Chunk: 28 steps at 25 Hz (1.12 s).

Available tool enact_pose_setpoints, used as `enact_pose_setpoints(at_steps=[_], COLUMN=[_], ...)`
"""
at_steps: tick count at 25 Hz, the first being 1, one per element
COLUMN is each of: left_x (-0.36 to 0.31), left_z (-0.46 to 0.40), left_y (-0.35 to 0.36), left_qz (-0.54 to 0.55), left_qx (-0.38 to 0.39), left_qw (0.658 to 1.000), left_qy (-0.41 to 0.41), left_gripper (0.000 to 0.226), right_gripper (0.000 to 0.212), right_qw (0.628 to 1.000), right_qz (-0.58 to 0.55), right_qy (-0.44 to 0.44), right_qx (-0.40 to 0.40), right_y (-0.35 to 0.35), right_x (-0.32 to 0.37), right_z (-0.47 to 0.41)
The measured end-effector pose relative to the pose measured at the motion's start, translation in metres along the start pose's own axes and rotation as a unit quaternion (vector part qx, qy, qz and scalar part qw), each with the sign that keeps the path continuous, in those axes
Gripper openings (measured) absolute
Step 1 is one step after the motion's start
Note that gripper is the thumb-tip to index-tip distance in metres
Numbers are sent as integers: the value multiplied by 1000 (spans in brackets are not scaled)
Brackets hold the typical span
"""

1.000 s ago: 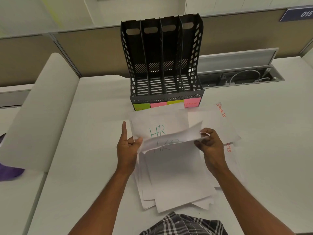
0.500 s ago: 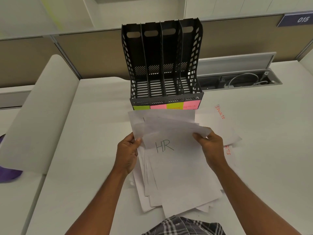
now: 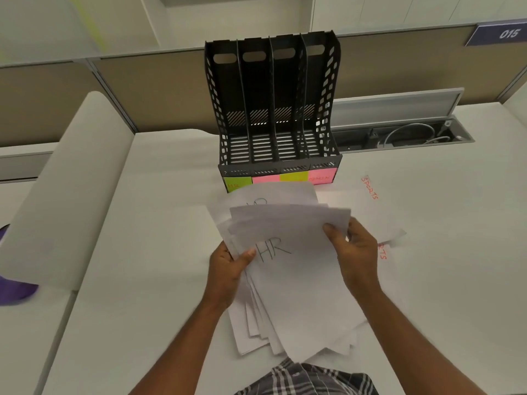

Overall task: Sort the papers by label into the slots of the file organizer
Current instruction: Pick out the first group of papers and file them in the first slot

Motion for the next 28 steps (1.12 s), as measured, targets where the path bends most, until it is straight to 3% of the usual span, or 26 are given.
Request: enact_pose_setpoints(at_steps=[3,5,7,10,12,14,17,20,22,25,28], left_x=[-44,-79,-112,-148,-163,-166,-133,-77,-54,-41,-36], left_z=[-4,-5,0,11,18,20,15,9,7,8,16], left_y=[-8,-4,11,37,46,47,43,39,36,35,38], left_qz=[27,21,-31,-77,-101,-109,-85,-82,-90,-65,-37], left_qx=[-18,-19,-18,-20,-32,-41,-47,-61,-64,-73,-106], left_qw=[999,995,984,962,943,933,960,986,991,993,988], left_qy=[41,93,174,261,315,342,264,133,80,63,101], left_gripper=[29,26,26,33,36,34,23,32,38,41,46], right_gripper=[55,39,10,13,12,33,31,16,19,28,29], right_qw=[990,976,988,995,985,976,988,999,997,995,996], right_qz=[-2,58,65,18,-56,-79,-55,-6,11,-4,-47], right_qy=[21,53,38,-92,-158,-202,-145,-11,42,69,42], right_qx=[143,203,138,-17,-36,-22,9,48,67,67,70], right_y=[-15,-14,-3,13,15,10,5,4,5,7,6], right_x=[29,50,70,104,121,124,93,44,26,22,26], right_z=[-21,-29,-31,-25,-20,-15,-13,-11,-10,-10,0])
Point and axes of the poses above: each hand's wrist, its own z-axis away from the middle knuckle, its own y-axis out of the palm, x = y × z, the point moved 1 cm from there along -z, towards the middle knuckle, and after that the axes turned 2 degrees about z, right-handed, at the moved point
